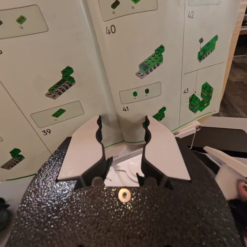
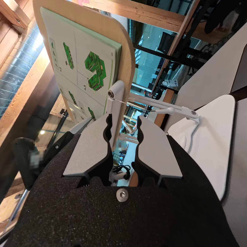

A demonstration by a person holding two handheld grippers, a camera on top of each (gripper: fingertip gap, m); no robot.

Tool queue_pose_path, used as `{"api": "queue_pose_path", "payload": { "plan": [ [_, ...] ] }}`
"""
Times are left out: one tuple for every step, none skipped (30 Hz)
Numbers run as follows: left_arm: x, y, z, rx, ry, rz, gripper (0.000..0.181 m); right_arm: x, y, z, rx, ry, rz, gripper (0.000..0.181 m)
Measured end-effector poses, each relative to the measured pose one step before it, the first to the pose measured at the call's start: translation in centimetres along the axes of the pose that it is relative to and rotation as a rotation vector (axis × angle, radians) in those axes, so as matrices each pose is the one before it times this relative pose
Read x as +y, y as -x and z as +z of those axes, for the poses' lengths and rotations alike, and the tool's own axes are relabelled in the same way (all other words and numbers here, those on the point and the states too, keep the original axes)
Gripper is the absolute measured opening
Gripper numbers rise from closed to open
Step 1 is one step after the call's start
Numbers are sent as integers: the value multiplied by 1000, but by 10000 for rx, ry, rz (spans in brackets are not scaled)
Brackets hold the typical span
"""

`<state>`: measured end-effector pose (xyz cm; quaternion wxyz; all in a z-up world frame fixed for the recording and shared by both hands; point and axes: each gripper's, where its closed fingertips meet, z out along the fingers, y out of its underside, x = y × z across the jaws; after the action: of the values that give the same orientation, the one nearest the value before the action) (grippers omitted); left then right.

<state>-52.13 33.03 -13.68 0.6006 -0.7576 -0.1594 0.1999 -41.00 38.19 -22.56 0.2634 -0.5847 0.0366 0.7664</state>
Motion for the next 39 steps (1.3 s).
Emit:
{"api": "queue_pose_path", "payload": {
  "plan": [
    [-95, -186, 52, 98, 6, -117, 61, 42, 17, 61, -103, -44, 211, 36],
    [-28, -90, 54, -9, 19, -25, 61, 21, -17, 77, -91, -55, 256, 36],
    [-7, -89, 43, -43, 14, -1, 62, -4, -45, 61, -87, -72, 290, 36],
    [-12, -116, 26, -20, -12, -7, 62, -67, -33, 62, -113, -92, 311, 37],
    [19, -57, 16, -44, -23, 17, 62, -126, -35, 59, -115, -114, 305, 38],
    [21, -38, 3, -30, -30, -28, 62, -209, -82, 62, -86, -138, 279, 39],
    [0, -46, 14, 2, -61, -87, 62, -263, -98, 79, -77, -150, 279, 39],
    [10, -42, 11, 13, -69, -55, 62, -217, -130, 106, -75, -125, 323, 40],
    [-24, -93, 14, 39, -93, 9, 64, -96, -104, 147, -97, -64, 366, 40],
    [-11, -75, 42, 0, -109, 26, 66, 59, -97, 162, -112, -8, 371, 40],
    [-27, -49, 62, -13, -170, 38, 67, 150, -34, 154, -171, -3, 400, 40],
    [-17, -23, 43, -19, -215, 11, 68, 221, -1, 142, -214, 12, 478, 40],
    [11, 4, -20, -43, -203, 46, 67, 149, 7, 102, -191, -32, 462, 41],
    [41, -3, -25, -45, -157, 59, 67, -65, 55, 17, -179, -159, 308, 42],
    [30, -24, -26, -26, -108, 59, 68, -255, 95, -2, -144, -224, 157, 42],
    [52, -16, -20, -25, -32, 68, 67, -376, 75, -8, -94, -245, 54, 42],
    [65, -12, 6, -5, 34, 49, 67, -488, 78, 2, -74, -264, 1, 41],
    [34, -15, 4, 0, 40, 36, 67, -503, 60, 35, -53, -240, -2, 38],
    [28, 17, 9, -18, 37, 66, 66, -459, 43, 64, -32, -201, 0, 35],
    [33, 14, 18, -31, 46, 85, 66, -384, 43, 82, -26, -155, -12, 30],
    [26, 16, 24, -64, 58, 119, 66, -296, 115, 71, -55, -106, -54, 22],
    [103, 27, 86, -141, 126, 304, 66, -241, 282, 64, -122, -69, -128, 10],
    [210, 99, 118, -279, 207, 583, 65, -244, 435, 47, -124, -65, -305, 2],
    [220, 18, 114, -319, 207, 588, 66, -234, 540, 41, -32, -68, -671, 1],
    [203, -147, 148, -234, 172, 431, 68, -190, 581, 76, 37, -22, -927, 0],
    [210, -197, 187, -169, 141, 332, 72, -152, 564, 93, 1, 47, -805, 0],
    [172, -86, 171, -184, 100, 184, 74, -84, 586, 126, -96, 96, -536, 0],
    [11, -120, 26, 25, -27, -170, 73, -8, 461, 117, -84, 120, -376, 0],
    [105, -39, 57, 124, 34, -361, 72, 6, 327, 75, -14, 116, -417, 0],
    [42, 9, 8, 122, -13, -245, 72, 8, 228, 50, 30, 115, -540, 0],
    [17, -9, -17, 0, 14, -1, 72, 15, 122, 37, 47, 101, -495, 0],
    [9, -29, -17, -16, 38, 3, 72, -9, 70, 46, 5, 69, -263, 0],
    [-12, -16, -61, -7, -8, 18, 72, 3, 27, 80, -44, 62, -14, 0],
    [-11, -16, -64, 14, -42, 18, 73, -9, 2, 90, -80, 41, 110, 0],
    [-4, -8, -77, 36, -28, -8, 73, -7, -34, 54, -52, 28, 101, 0],
    [-31, -28, -93, 83, 4, -73, 73, 5, -29, 42, -27, 18, 29, 0],
    [-93, -73, -122, 101, 17, -126, 75, -8, 16, 24, -15, 17, -33, 0],
    [-335, -275, -208, 218, -123, -134, 75, 3, 14, 6, 3, 3, -50, 0],
    [-742, -414, -419, 245, -383, -133, 69, -2, 17, -7, -1, -6, -7, 0]
  ]
}}
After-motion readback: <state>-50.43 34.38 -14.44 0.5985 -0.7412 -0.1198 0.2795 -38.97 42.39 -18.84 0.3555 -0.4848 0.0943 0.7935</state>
